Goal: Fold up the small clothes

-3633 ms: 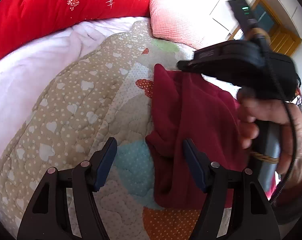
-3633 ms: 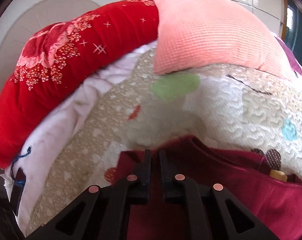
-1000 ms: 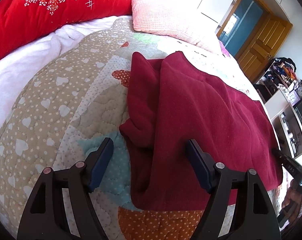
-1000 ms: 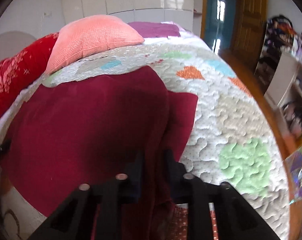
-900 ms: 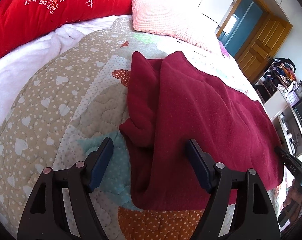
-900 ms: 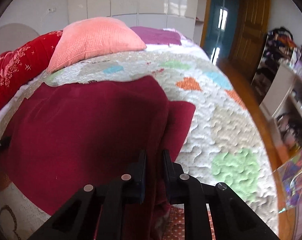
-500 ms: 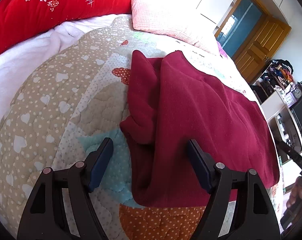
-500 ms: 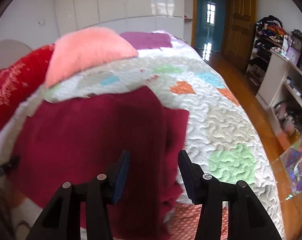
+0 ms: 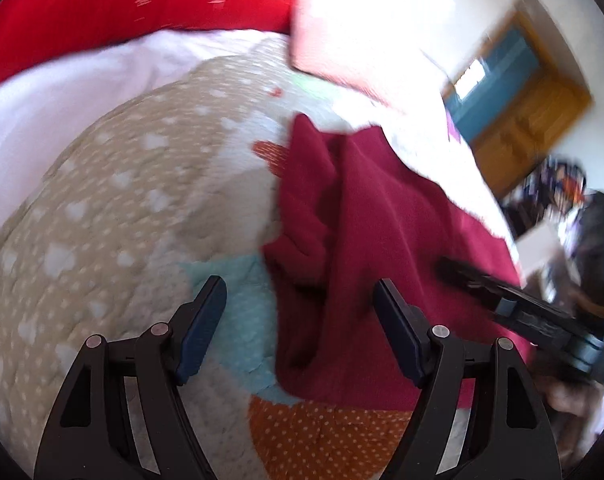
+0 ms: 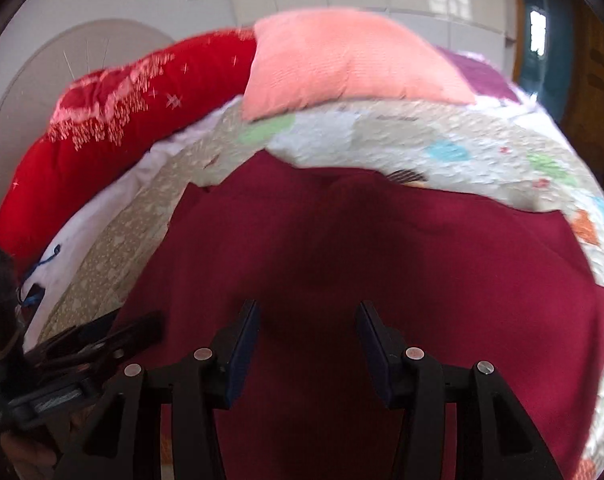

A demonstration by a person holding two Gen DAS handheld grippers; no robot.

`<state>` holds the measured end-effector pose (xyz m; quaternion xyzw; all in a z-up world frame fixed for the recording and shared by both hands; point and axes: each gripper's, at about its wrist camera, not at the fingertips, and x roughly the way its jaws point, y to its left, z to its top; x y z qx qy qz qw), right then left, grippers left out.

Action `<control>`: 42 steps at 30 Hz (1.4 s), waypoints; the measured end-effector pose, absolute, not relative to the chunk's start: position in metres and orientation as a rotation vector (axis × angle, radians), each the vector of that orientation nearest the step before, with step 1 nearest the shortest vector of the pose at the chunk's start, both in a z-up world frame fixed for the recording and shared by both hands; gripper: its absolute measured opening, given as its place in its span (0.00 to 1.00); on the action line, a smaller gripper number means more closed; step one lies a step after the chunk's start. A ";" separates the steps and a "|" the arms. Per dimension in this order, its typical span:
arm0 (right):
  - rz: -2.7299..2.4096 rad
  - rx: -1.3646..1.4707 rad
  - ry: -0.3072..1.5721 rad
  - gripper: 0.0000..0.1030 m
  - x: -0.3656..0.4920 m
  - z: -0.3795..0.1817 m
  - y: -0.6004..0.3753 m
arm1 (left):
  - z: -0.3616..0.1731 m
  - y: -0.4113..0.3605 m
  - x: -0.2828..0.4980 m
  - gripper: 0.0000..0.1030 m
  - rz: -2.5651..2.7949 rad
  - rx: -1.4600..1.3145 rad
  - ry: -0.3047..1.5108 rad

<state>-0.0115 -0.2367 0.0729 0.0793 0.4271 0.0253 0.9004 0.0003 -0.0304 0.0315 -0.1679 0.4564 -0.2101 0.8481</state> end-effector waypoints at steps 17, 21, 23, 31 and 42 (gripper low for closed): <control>0.149 -0.032 1.164 0.91 0.128 0.069 -0.140 | 0.025 -0.033 -0.010 0.75 -0.463 -0.331 0.984; 0.122 -0.129 1.161 0.94 0.130 0.057 -0.130 | 0.024 -0.042 -0.008 0.78 -0.465 -0.303 0.959; 0.111 -0.158 1.101 0.79 0.124 0.055 -0.135 | 0.026 -0.044 -0.009 0.74 -0.485 -0.308 0.944; 0.236 0.249 0.899 0.16 0.073 0.103 -0.226 | 0.070 -0.080 -0.047 0.24 -0.693 -0.250 0.777; 0.277 0.624 0.662 0.15 -0.053 0.130 -0.390 | 0.089 -0.217 -0.124 0.24 -0.932 -0.045 0.807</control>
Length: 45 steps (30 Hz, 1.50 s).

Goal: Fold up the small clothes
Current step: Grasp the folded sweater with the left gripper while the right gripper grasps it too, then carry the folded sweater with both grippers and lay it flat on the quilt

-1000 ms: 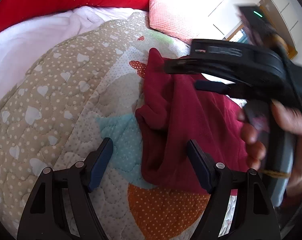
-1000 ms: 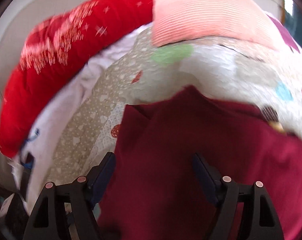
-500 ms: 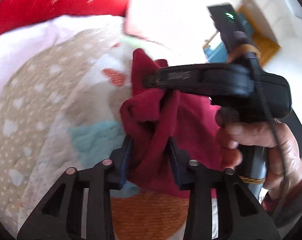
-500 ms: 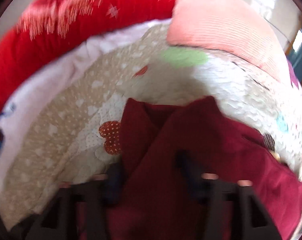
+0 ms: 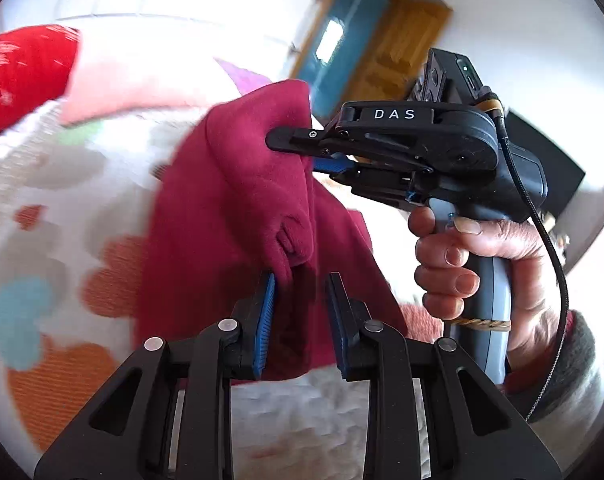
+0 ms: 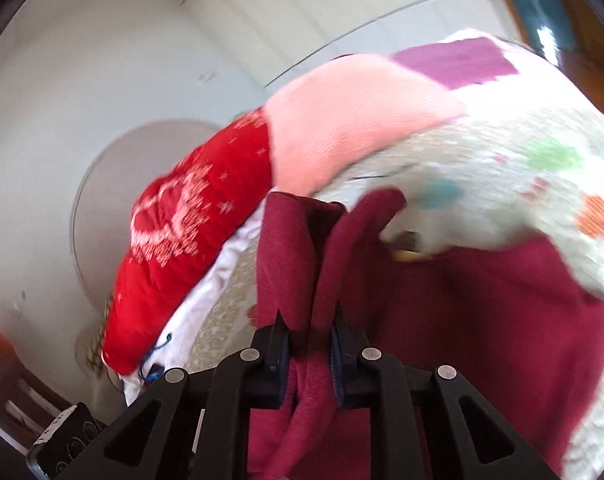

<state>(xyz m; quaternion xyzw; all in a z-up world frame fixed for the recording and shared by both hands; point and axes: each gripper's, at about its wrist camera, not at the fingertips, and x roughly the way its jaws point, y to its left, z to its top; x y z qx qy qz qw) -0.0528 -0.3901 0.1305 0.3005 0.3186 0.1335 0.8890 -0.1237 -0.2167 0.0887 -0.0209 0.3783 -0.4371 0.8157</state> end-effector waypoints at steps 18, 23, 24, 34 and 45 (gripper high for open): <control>0.227 0.660 0.686 0.19 -0.059 0.073 -0.428 | 0.084 -0.261 -0.148 0.24 -0.892 0.145 0.850; 0.098 0.386 0.680 0.19 -0.082 0.115 -0.448 | 0.120 -0.224 -0.163 0.24 -0.876 0.201 0.702; 0.057 0.368 0.685 0.19 -0.083 0.116 -0.455 | 0.120 -0.218 -0.157 0.25 -0.857 0.191 0.709; -0.108 0.263 0.752 0.47 -0.111 0.108 -0.456 | 0.079 -0.225 -0.122 0.25 -0.754 0.190 0.820; 0.030 0.128 0.805 0.29 -0.155 0.074 -0.407 | 0.048 -0.238 -0.119 0.34 -0.723 0.206 0.861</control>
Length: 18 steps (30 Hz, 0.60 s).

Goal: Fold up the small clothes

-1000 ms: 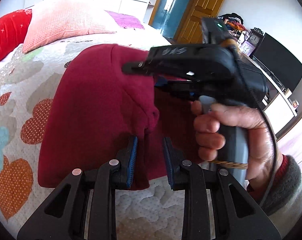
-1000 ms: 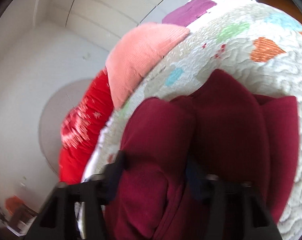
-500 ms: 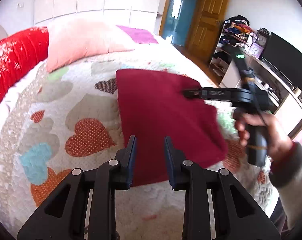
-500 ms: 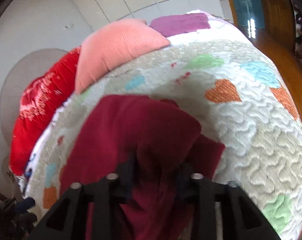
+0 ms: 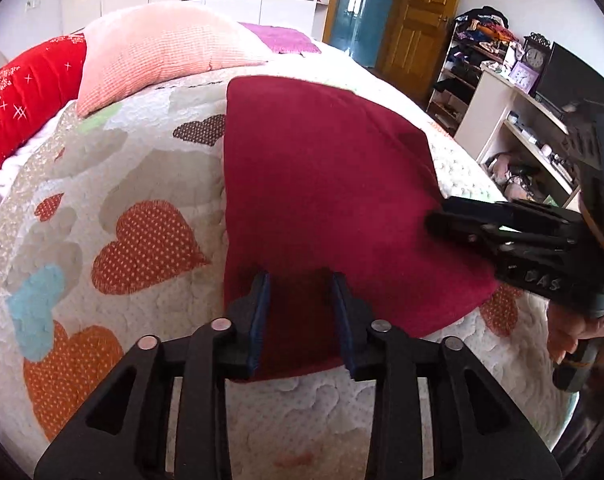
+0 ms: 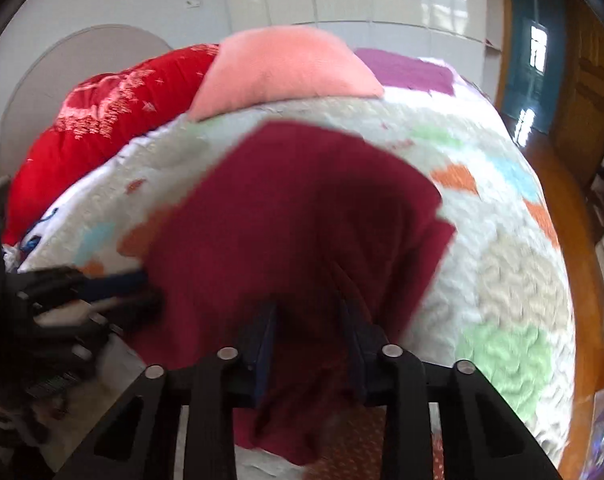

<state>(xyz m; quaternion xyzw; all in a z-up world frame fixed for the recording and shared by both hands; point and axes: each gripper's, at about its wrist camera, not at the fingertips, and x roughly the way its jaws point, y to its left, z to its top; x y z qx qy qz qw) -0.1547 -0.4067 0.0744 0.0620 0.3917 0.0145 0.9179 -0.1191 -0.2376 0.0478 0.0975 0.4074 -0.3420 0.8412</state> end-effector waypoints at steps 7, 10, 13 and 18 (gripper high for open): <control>-0.013 0.175 0.804 0.28 -0.179 0.087 -0.412 | 0.060 -0.231 -0.121 0.44 -0.669 0.214 0.829; -0.024 0.171 0.736 0.28 -0.189 0.107 -0.405 | 0.066 -0.229 -0.115 0.49 -0.635 0.215 0.808; -0.021 0.132 0.666 0.28 -0.194 0.126 -0.389 | 0.070 -0.229 -0.108 0.49 -0.617 0.189 0.807; -0.027 0.078 0.677 0.29 -0.178 0.119 -0.372 | 0.065 -0.238 -0.096 0.49 -0.589 0.193 0.817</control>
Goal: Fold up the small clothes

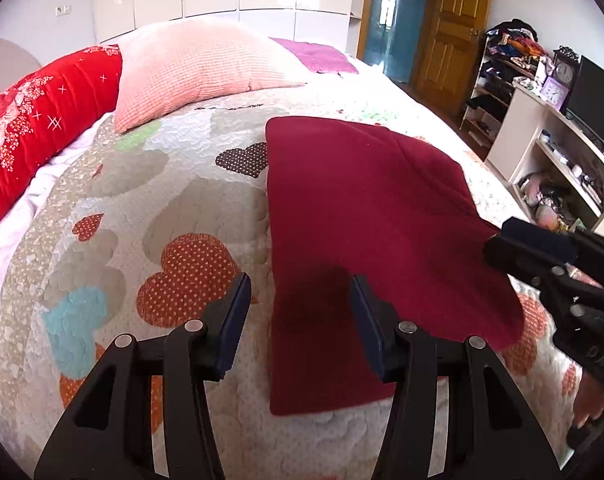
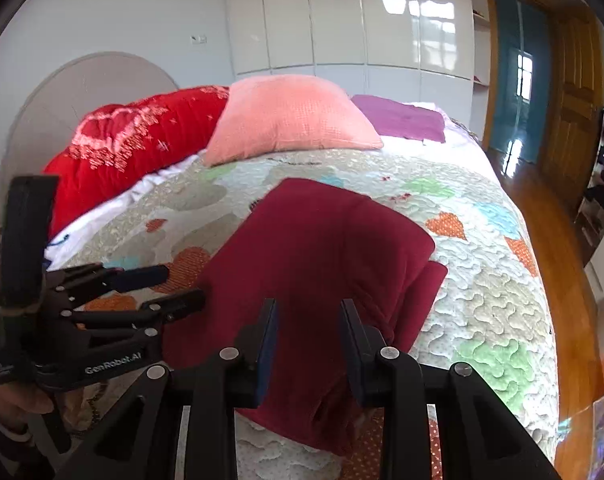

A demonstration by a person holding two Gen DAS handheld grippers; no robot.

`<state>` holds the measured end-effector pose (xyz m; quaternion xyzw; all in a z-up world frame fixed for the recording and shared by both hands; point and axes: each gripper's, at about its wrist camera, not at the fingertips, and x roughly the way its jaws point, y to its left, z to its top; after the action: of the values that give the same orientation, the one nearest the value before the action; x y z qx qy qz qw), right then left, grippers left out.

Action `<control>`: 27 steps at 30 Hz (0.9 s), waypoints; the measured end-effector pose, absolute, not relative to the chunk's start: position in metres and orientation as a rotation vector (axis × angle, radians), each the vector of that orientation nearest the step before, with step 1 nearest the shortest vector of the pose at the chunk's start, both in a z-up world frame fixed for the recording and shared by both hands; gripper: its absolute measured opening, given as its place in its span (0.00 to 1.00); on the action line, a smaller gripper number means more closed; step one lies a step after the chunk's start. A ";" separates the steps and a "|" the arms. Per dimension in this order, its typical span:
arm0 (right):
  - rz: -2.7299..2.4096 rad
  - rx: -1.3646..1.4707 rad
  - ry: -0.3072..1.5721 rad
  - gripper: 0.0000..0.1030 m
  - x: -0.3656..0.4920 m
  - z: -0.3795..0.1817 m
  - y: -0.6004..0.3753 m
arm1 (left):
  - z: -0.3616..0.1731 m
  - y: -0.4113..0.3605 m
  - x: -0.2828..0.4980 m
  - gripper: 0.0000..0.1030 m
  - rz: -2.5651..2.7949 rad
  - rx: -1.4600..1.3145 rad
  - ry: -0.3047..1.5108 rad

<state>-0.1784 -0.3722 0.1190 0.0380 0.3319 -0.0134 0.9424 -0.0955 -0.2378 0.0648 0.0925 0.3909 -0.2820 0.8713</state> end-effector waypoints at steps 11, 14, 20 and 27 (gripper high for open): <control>-0.091 0.215 0.737 0.31 -0.168 0.074 -0.408 | 0.048 -0.247 -0.083 0.67 -0.572 0.161 0.862; -0.079 0.272 0.749 0.42 -0.172 0.075 -0.416 | 0.052 -0.242 -0.081 0.67 -0.608 0.123 0.884; -0.105 0.422 0.662 0.71 -0.184 0.079 -0.442 | 0.052 -0.238 -0.067 0.76 -0.697 -0.004 0.951; -0.067 0.526 0.668 0.75 -0.155 0.070 -0.464 | 0.045 -0.252 -0.050 0.76 -0.736 -0.025 1.001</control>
<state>-0.1551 -0.4637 0.0695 0.2549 0.3238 -0.0325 0.9106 -0.0502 -0.2516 0.0449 -0.0119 0.4690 -0.3446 0.8131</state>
